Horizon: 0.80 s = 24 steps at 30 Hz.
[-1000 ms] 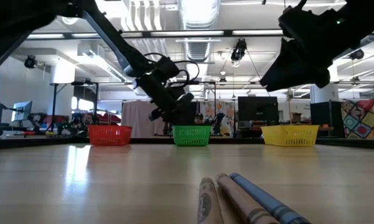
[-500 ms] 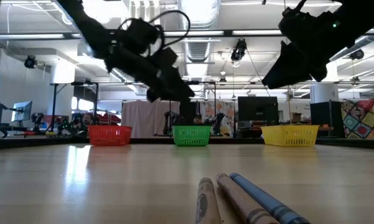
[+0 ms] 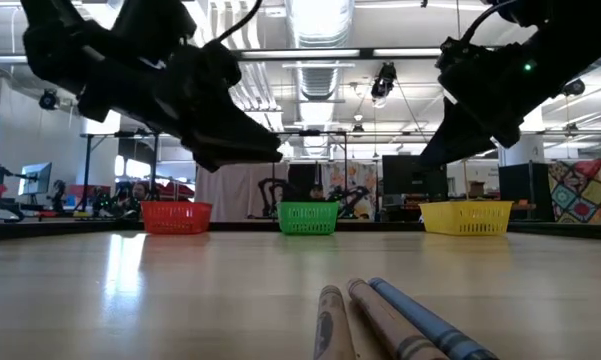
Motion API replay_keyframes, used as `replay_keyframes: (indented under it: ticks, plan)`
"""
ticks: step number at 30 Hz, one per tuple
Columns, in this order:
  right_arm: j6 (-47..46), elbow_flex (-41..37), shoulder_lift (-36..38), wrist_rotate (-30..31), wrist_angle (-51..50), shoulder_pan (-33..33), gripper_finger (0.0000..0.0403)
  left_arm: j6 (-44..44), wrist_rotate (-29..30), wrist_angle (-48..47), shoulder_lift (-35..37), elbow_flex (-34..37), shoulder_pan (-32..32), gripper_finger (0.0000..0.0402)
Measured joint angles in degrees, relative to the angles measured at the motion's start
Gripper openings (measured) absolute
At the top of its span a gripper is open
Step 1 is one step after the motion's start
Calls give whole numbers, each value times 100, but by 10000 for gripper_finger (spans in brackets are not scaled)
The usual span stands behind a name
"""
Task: Sort crayons
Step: Put the brown crayon into the green basket
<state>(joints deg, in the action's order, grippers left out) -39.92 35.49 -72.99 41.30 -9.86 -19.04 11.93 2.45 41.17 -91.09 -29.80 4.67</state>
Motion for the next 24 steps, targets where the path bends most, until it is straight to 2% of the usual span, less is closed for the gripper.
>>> replay_keyframes:
  ticks: [5,11,13,17,24]
  plan:
    - [-392,17,-179,-125,291,-228,111,61,299,21,-348,-258,548,150]
    - [-597,21,-288,-238,553,-804,107,64,434,-68,-911,-779,744,146]
    - [-746,21,-323,-234,609,-1022,108,187,279,-128,-1104,-1034,761,146]
    - [-1233,21,-400,-225,619,-1476,109,354,-428,-271,-1426,-1532,883,145]
    - [-1657,168,-830,43,589,-2040,109,340,-463,-260,-1728,-2109,1258,131]
